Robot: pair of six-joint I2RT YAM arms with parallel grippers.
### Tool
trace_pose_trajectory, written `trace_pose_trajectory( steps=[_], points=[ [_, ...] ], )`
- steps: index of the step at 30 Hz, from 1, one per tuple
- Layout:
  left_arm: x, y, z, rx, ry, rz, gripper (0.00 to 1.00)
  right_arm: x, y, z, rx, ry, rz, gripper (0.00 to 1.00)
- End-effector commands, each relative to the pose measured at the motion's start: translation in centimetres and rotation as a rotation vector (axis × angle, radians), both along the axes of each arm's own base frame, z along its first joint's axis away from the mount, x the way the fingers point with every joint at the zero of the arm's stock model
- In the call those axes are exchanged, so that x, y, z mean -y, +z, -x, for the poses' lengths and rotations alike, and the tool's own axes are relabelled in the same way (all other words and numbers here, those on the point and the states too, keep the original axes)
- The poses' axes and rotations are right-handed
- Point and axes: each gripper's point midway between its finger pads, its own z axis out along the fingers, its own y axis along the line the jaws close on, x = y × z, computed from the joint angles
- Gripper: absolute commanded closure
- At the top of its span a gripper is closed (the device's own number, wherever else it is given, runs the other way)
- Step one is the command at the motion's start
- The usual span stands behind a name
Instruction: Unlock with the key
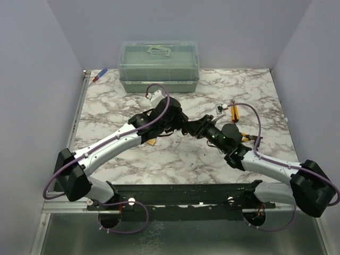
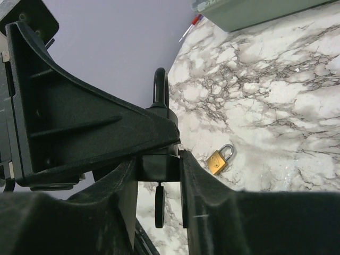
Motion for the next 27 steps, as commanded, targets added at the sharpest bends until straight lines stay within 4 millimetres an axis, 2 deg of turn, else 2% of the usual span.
trace_pose_trajectory(
  steps=[1, 3, 4, 5, 7, 8, 9, 10, 14, 18, 21, 27],
  points=[
    [2.3, 3.3, 0.6, 0.033, -0.047, 0.128, 1.00, 1.4, -0.2, -2.0, 0.001, -0.124, 0.014, 0.77],
    [2.3, 3.4, 0.6, 0.037, -0.051, 0.132, 1.00, 1.5, -0.2, -2.0, 0.002, -0.127, 0.013, 0.87],
    [2.2, 3.3, 0.6, 0.042, -0.055, 0.127, 0.97, 1.5, -0.2, -1.9, 0.004, -0.127, 0.013, 0.91],
    [2.2, 3.4, 0.7, 0.052, -0.065, 0.123, 0.83, 1.6, -0.1, -1.8, 0.005, -0.126, 0.010, 0.97],
    [2.0, 3.5, 0.8, 0.070, -0.076, 0.114, 0.37, 1.8, 0.1, -1.6, 0.008, -0.125, -0.002, 1.00],
    [1.7, 3.5, 0.8, 0.081, -0.080, 0.103, 0.18, 1.9, 0.4, -1.5, 0.011, -0.128, -0.013, 1.00],
    [1.3, 3.4, 0.9, 0.093, -0.080, 0.089, 0.05, 1.9, 0.8, -1.4, 0.012, -0.127, -0.022, 1.00],
    [0.9, 3.3, 1.0, 0.105, -0.079, 0.078, 0.02, 1.9, 1.2, -1.3, 0.012, -0.123, -0.027, 1.00],
    [-0.8, 4.4, 1.5, 0.191, -0.091, 0.069, 0.01, 2.1, 3.0, -0.6, 0.013, -0.109, -0.093, 1.00],
    [-2.5, 8.0, 2.7, 0.341, -0.139, 0.118, 0.01, 2.6, 4.9, 0.7, 0.022, -0.082, -0.168, 1.00],
    [-3.5, 9.8, 4.3, 0.478, -0.199, 0.184, 0.02, 2.6, 7.4, 2.2, 0.038, -0.028, -0.246, 1.00],
    [-4.0, 14.0, 8.1, 0.670, -0.348, 0.388, 0.06, 2.0, 10.7, 5.4, 0.048, 0.134, -0.385, 1.00]
  ],
)
